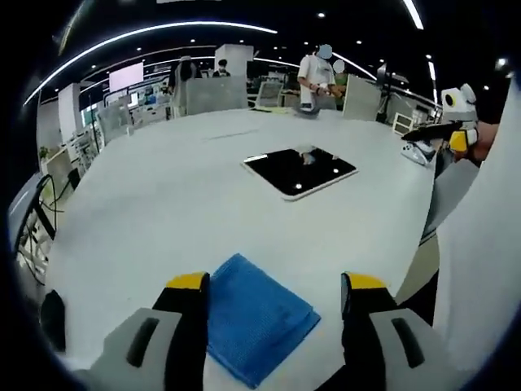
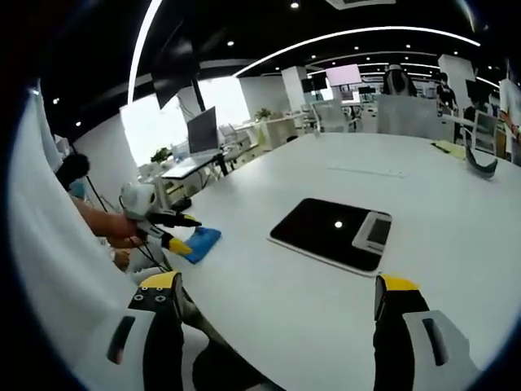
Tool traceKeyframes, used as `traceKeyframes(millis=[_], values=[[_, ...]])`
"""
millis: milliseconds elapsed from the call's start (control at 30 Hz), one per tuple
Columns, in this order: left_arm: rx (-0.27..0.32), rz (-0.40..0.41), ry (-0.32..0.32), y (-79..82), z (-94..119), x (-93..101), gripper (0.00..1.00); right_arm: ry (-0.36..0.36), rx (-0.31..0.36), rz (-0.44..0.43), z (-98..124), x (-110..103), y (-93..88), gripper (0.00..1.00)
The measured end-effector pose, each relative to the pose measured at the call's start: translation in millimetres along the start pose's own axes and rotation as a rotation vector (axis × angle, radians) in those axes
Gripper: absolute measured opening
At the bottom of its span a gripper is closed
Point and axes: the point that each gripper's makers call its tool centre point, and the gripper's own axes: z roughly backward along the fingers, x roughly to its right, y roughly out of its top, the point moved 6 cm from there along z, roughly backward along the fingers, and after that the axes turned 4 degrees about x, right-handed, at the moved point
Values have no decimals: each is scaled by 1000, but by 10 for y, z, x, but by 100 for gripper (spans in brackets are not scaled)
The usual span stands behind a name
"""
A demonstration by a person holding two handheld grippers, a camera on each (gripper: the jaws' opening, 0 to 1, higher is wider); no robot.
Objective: Wipe the mirror surface with the cleaning cloth until all visible marks leave the cleaned area.
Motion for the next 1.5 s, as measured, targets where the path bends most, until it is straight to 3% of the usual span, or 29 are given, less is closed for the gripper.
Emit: traceKeyframes(millis=[233,333,533,800,900,967,1167,1500], values=[[33,45,-8,375,87,121,100,-11,39,20,81,21,172,100],[29,51,-35,528,125,193,99,-24,52,23,120,65,217,100],[99,-8,-74,896,167,304,99,-53,62,21,212,160,247,100],[105,-36,-84,1012,135,330,99,-72,68,46,334,199,380,100],[154,-60,-62,1073,146,349,99,-70,131,63,351,221,442,100],[193,-118,-41,1117,152,342,99,-68,132,60,366,243,422,100],[172,-73,-52,1091,144,379,99,-73,145,56,386,279,446,100],[211,-58,-45,1143,225,434,99,-76,167,47,399,292,454,100]])
